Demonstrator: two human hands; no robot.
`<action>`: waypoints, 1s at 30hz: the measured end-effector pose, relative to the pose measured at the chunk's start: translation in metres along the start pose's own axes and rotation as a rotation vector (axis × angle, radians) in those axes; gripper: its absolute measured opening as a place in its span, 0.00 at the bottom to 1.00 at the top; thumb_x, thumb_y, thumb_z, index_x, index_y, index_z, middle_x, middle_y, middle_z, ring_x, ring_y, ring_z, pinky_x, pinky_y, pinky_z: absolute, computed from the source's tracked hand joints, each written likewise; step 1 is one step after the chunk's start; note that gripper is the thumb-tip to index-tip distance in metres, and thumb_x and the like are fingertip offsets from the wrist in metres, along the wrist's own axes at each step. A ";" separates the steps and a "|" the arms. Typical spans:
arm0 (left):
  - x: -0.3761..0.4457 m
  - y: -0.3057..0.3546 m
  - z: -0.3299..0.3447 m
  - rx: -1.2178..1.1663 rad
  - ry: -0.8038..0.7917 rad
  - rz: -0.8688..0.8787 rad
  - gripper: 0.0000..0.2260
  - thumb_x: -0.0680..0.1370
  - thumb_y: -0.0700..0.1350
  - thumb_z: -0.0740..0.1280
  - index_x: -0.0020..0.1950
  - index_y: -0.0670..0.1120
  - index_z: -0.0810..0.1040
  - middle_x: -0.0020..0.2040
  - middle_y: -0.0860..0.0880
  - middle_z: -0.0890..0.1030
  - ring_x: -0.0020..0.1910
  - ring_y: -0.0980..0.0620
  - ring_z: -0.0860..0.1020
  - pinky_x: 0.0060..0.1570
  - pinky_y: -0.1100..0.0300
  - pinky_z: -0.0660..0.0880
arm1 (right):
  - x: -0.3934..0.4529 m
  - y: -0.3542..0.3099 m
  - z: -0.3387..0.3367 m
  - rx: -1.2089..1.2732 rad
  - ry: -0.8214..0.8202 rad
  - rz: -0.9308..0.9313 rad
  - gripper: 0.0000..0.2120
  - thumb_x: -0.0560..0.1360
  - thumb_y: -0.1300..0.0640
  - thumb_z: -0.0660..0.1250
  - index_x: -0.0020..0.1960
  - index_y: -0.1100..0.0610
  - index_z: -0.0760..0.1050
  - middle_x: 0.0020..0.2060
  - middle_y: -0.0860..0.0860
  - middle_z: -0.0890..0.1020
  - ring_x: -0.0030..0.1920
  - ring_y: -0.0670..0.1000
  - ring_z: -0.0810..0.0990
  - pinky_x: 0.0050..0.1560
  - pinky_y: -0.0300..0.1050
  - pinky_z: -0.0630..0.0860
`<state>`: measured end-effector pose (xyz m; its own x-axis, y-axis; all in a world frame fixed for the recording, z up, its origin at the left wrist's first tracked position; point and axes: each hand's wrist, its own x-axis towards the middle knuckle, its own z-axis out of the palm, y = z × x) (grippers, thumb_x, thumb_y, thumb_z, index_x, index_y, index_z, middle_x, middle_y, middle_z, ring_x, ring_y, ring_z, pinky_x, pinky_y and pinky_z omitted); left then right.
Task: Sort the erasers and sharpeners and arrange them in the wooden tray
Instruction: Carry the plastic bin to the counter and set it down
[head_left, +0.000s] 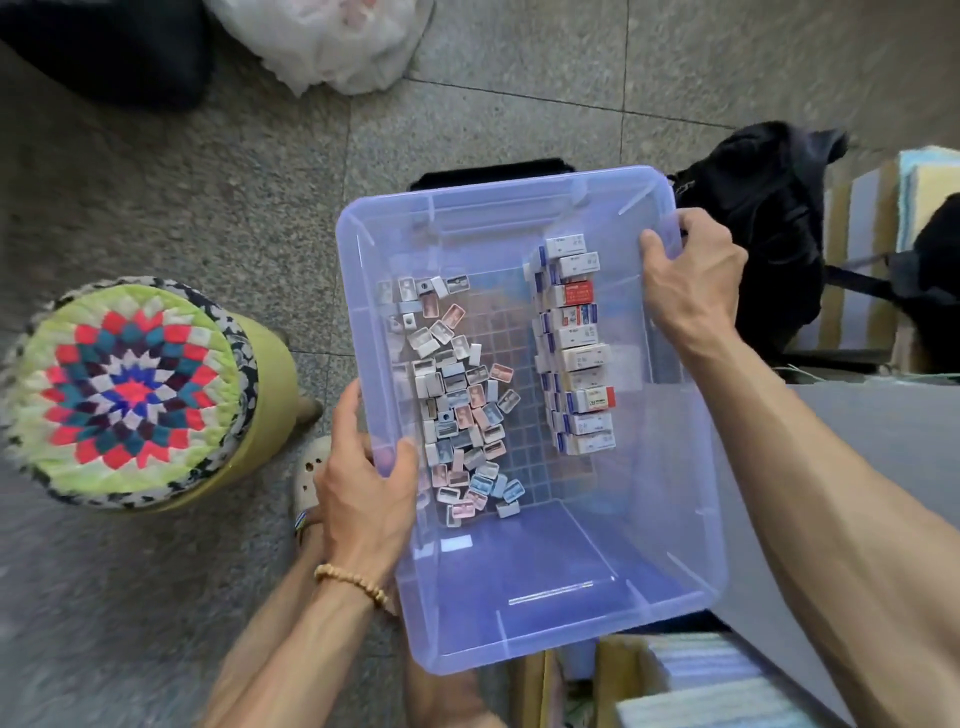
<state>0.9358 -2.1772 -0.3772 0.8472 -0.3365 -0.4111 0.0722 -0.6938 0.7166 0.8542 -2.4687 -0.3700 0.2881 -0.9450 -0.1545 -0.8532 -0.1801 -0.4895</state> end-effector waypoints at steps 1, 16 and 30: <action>0.003 0.003 -0.009 -0.011 0.018 -0.007 0.30 0.75 0.38 0.71 0.75 0.47 0.66 0.32 0.44 0.76 0.33 0.47 0.76 0.35 0.66 0.70 | 0.002 -0.015 0.000 -0.005 -0.006 -0.021 0.15 0.79 0.50 0.63 0.58 0.59 0.78 0.51 0.56 0.83 0.52 0.58 0.79 0.52 0.45 0.70; 0.098 0.007 -0.125 -0.200 0.186 -0.088 0.30 0.76 0.37 0.69 0.75 0.50 0.63 0.30 0.50 0.69 0.30 0.54 0.71 0.30 0.63 0.68 | 0.034 -0.234 0.061 -0.039 -0.047 -0.278 0.14 0.77 0.50 0.64 0.52 0.60 0.79 0.41 0.58 0.81 0.42 0.59 0.78 0.48 0.49 0.74; 0.189 0.005 -0.152 -0.394 0.367 -0.364 0.31 0.77 0.38 0.68 0.76 0.52 0.60 0.30 0.52 0.70 0.28 0.53 0.69 0.33 0.58 0.71 | 0.085 -0.395 0.174 -0.066 -0.301 -0.527 0.07 0.77 0.55 0.63 0.46 0.59 0.77 0.39 0.55 0.75 0.40 0.55 0.72 0.42 0.41 0.65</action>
<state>1.1764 -2.1478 -0.3656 0.8517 0.1643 -0.4976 0.5174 -0.4136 0.7491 1.2912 -2.4303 -0.3388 0.7811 -0.6070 -0.1465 -0.5845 -0.6283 -0.5134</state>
